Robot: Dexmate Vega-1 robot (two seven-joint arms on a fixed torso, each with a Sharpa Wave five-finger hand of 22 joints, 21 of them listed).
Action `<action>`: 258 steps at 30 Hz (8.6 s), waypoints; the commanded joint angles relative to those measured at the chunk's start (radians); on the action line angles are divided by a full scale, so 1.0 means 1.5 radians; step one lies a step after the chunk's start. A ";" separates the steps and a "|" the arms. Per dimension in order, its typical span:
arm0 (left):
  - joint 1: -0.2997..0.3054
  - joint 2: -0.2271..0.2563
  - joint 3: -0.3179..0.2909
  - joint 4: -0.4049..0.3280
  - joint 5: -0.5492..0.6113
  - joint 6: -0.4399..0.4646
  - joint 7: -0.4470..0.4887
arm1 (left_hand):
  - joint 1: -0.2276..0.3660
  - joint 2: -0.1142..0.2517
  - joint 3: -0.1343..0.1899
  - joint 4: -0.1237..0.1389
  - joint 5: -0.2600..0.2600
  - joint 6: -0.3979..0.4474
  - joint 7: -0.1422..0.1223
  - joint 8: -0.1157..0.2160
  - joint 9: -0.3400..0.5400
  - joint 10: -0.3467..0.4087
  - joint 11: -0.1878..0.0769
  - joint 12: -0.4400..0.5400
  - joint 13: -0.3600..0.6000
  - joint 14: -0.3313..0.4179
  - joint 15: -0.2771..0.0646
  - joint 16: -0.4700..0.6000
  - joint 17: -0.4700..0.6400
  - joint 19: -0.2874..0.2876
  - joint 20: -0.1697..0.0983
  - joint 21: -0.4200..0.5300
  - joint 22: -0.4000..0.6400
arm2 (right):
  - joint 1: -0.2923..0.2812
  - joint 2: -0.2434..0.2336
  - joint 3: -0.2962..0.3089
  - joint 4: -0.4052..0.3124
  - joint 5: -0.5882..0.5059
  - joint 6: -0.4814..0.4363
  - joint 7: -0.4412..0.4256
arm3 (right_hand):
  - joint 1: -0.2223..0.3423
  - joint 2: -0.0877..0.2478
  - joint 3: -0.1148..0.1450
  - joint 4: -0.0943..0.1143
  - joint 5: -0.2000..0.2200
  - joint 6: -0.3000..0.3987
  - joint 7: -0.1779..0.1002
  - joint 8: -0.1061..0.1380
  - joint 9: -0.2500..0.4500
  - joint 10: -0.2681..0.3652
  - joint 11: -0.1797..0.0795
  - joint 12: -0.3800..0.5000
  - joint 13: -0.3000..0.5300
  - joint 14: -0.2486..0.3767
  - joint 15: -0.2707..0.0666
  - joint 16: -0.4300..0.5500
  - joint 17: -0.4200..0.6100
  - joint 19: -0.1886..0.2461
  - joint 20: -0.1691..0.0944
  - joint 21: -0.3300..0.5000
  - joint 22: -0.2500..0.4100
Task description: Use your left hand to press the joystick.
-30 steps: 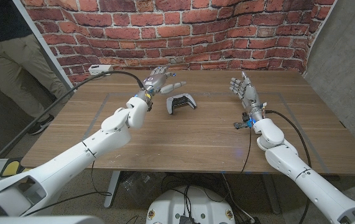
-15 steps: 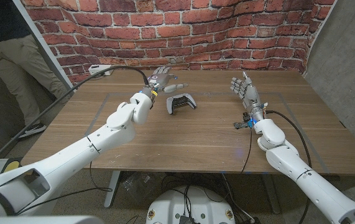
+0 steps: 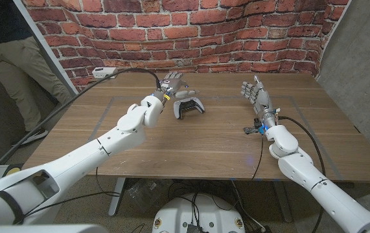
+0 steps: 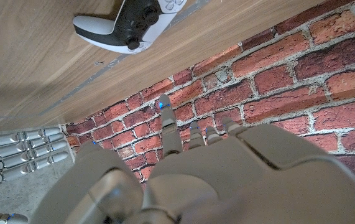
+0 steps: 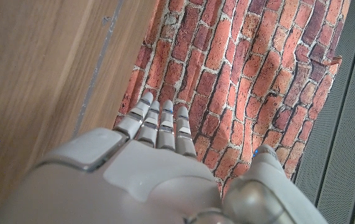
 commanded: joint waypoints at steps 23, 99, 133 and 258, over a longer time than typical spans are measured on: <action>-0.030 -0.043 0.041 0.072 0.030 -0.006 -0.013 | 0.004 0.009 -0.007 0.005 0.006 0.037 0.005 0.002 -0.001 0.010 -0.005 0.011 0.001 -0.003 -0.002 0.006 0.003 -0.027 -0.005 0.005 0.003 | -0.005 0.003 -0.001 0.008 0.011 -0.005 0.007 | 0.003 0.008 0.001 -0.003 0.003 0.008 0.005 -0.002 0.004 0.006 0.009 -0.001 0.000 0.003 0.006 -0.001 0.002 -0.001 0.004 -0.004 0.003; -0.042 -0.055 0.062 0.112 -0.004 -0.014 0.000 | 0.018 0.026 -0.009 0.005 0.007 0.061 -0.002 -0.017 -0.001 0.020 -0.014 0.010 0.001 0.019 -0.005 0.008 0.002 -0.017 0.000 0.011 0.003 | -0.004 0.009 -0.005 0.015 0.012 -0.018 -0.001 | 0.001 0.016 -0.004 -0.003 0.003 0.015 0.003 -0.003 0.004 0.015 0.009 0.000 0.001 0.008 0.007 0.000 0.002 0.002 0.007 -0.004 0.003; -0.055 -0.062 0.075 0.133 -0.017 -0.026 -0.001 | 0.032 0.026 -0.012 0.000 0.011 0.108 -0.017 -0.010 -0.001 0.034 -0.022 0.013 0.001 0.026 -0.012 0.007 0.002 -0.019 0.000 0.010 0.003 | 0.002 0.009 -0.005 0.015 0.010 -0.019 0.000 | 0.005 0.017 -0.006 -0.006 0.003 0.002 -0.004 -0.009 0.004 0.001 0.003 -0.007 0.000 -0.002 0.004 -0.004 0.001 -0.002 0.007 -0.006 0.003; 0.101 -0.003 -0.162 0.055 -0.405 -0.206 0.118 | 0.060 0.021 -0.057 -0.003 0.055 -0.135 0.032 -0.055 0.006 0.148 -0.015 0.020 0.002 0.139 -0.009 0.014 0.002 0.030 0.007 0.025 0.007 | 0.021 0.005 -0.025 0.002 -0.009 -0.009 0.021 | 0.013 0.018 -0.014 -0.017 -0.005 -0.010 -0.001 -0.008 0.003 -0.011 -0.006 -0.010 -0.001 -0.006 -0.004 -0.001 -0.001 0.001 0.001 -0.007 0.002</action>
